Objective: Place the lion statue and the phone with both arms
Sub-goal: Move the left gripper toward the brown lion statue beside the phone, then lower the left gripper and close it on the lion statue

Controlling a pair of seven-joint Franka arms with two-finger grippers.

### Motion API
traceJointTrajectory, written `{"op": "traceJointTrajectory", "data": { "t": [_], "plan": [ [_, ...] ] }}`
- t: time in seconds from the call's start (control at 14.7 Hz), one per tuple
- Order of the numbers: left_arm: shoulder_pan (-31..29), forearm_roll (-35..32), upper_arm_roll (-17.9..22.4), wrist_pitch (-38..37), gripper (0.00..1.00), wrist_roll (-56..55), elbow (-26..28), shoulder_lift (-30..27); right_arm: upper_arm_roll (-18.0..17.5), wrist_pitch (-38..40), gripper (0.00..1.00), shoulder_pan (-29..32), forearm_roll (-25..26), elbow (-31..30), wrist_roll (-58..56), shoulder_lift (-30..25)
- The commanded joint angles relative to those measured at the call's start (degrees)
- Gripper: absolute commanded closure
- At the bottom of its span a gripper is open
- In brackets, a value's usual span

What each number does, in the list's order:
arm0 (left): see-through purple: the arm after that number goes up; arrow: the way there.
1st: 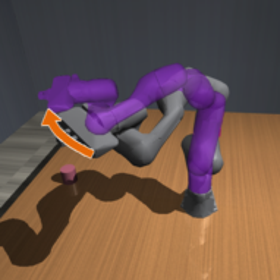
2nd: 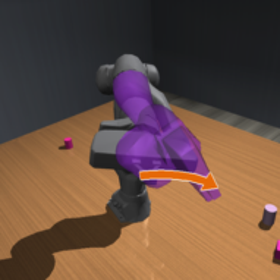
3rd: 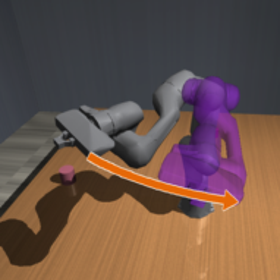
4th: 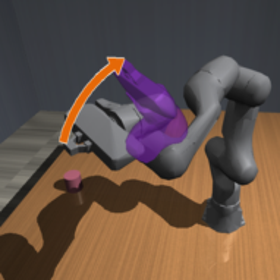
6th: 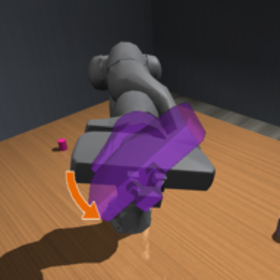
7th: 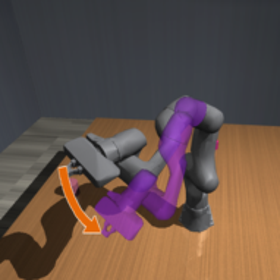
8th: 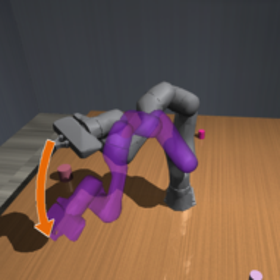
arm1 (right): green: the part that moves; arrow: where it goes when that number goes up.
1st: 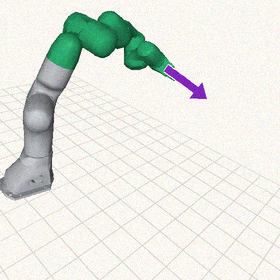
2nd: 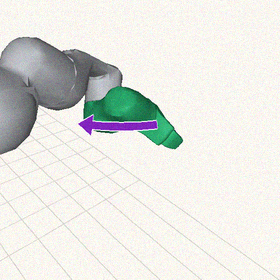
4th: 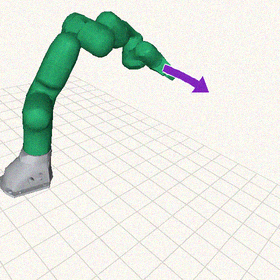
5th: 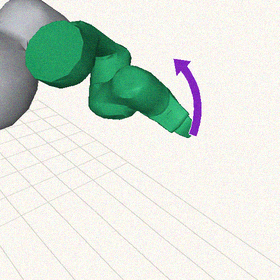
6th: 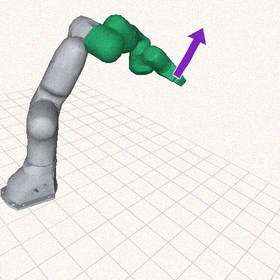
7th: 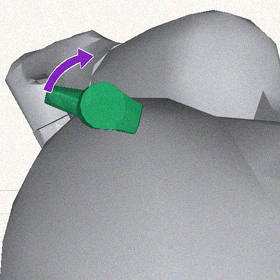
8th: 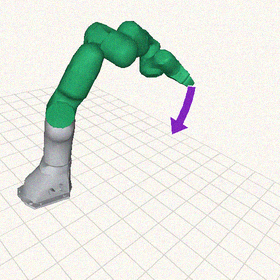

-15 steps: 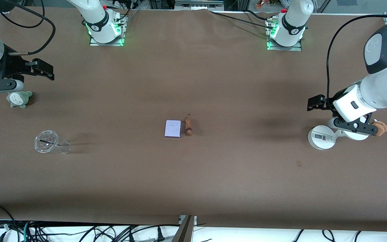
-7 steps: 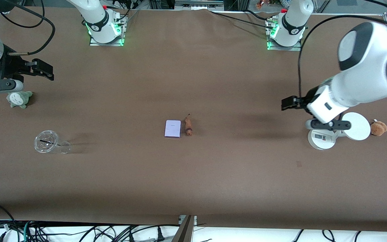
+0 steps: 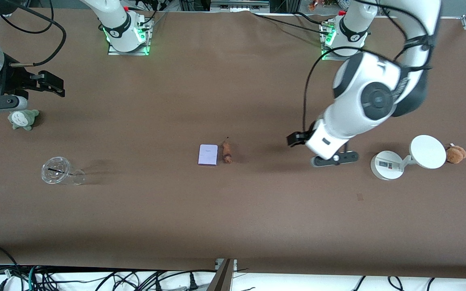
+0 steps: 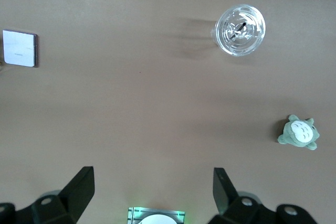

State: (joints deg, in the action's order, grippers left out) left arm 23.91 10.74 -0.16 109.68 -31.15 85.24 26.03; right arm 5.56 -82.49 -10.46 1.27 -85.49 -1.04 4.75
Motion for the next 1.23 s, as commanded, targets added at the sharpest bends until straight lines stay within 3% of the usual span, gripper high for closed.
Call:
{"op": "traceJointTrajectory", "data": {
  "t": [0.0, 0.27, 0.48, 0.68, 1.16],
  "plan": [
    [4.7, 1.0, 0.8, 5.8, 0.0, -5.2, -1.9, 5.8, 0.0, 0.3, 0.0, 0.3, -0.3, 1.3, 0.1, 0.5],
    [10.6, 0.9, 0.8, 13.4, 0.0, -18.4, -2.1, 11.7, 0.0, 0.4, 0.0, 0.3, -0.2, 1.3, 0.1, 0.5],
    [12.5, 1.0, 0.8, 16.4, 0.0, -20.9, -5.2, 16.1, 0.0, 0.4, 0.0, 0.3, -0.2, 1.3, 0.1, 0.5],
    [16.2, 0.5, 1.2, 17.0, 0.0, -25.3, -11.1, 21.9, 0.0, 0.4, 0.0, 0.3, -0.2, 1.3, 0.1, 0.5],
    [18.1, -1.3, 1.4, 17.1, 0.0, -24.1, -22.0, 30.3, 0.0, 0.4, 0.0, 0.3, -0.2, 1.3, 0.1, 0.5]
  ]
}}
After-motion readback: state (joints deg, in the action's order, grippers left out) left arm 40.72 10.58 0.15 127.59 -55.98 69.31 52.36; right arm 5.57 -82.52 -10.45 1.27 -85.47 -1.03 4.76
